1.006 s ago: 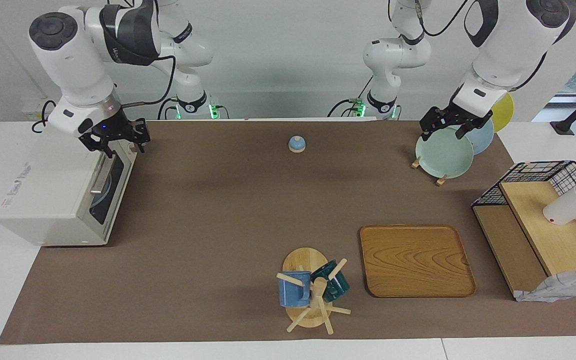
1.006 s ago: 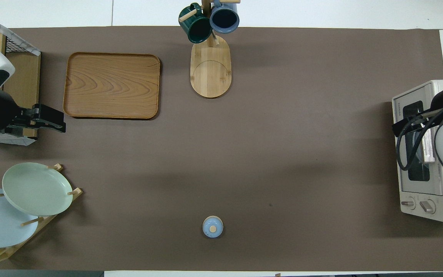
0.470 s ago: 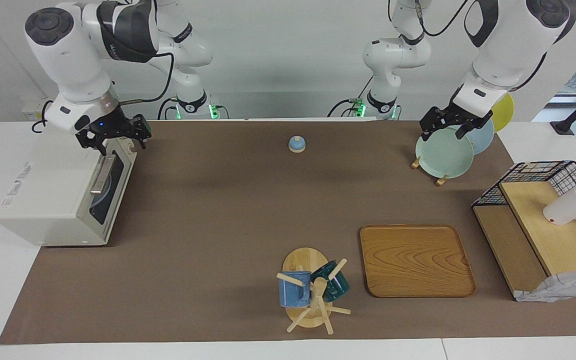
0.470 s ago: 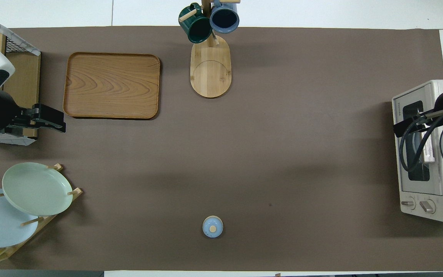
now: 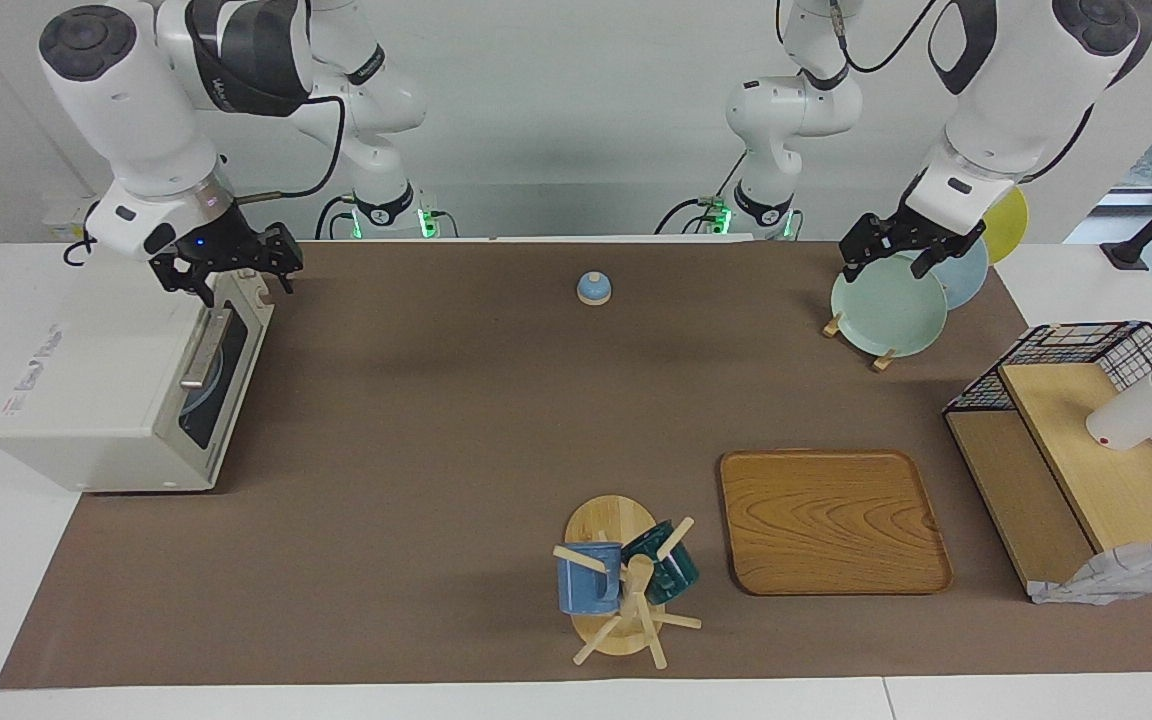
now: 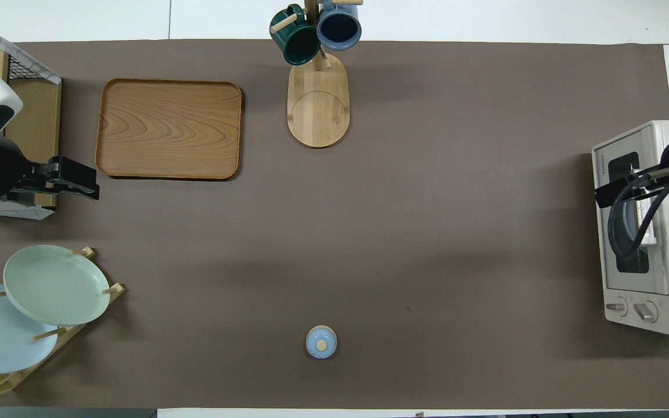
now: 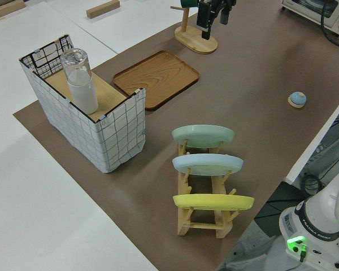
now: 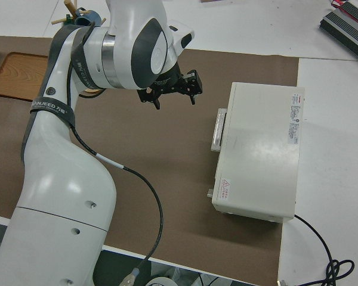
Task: Put eggplant into oven
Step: 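Push the oven door shut with the right gripper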
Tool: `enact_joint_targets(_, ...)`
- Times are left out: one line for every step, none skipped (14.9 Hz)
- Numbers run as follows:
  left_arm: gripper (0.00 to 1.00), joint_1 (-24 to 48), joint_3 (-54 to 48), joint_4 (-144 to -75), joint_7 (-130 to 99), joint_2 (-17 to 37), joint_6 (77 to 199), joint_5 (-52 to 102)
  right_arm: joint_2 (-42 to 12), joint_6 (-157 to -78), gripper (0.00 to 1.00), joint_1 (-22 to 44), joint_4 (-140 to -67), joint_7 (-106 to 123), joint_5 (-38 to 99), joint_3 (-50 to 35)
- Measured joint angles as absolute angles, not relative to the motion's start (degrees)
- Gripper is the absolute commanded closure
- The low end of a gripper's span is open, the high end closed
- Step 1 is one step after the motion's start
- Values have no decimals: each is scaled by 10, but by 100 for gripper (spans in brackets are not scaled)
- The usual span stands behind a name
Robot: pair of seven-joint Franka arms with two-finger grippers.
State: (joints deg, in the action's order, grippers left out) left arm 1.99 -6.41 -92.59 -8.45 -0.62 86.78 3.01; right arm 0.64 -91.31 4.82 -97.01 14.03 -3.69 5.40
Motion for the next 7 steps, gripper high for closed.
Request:
enact_joint_targets(0, 20, -64, -926, -85, -6, 868, 30, 6, -913, 0, 50, -968, 140, -37, 54)
enact_joint_targets(0, 20, -64, -926, -85, -6, 868, 30, 6, -913, 0, 51, -966, 139, -36, 54)
enact_joint_targets(0, 20, -64, -926, -85, -6, 868, 30, 6, -913, 0, 52, -965, 139, -35, 54)
enact_joint_targets(0, 20, -64, -926, -85, -6, 868, 30, 6, -913, 0, 52, -963, 139, -34, 54)
enact_joint_targets(0, 20, -64, -926, -85, -6, 868, 30, 6, -913, 0, 52, -962, 139, -31, 54)
enact_joint_targets(0, 20, -64, -926, -85, -6, 868, 30, 6, -913, 0, 51, -960, 139, -26, 55)
enact_joint_targets(0, 20, -64, -926, -85, -6, 868, 30, 6, -913, 0, 51, -958, 139, -23, 55)
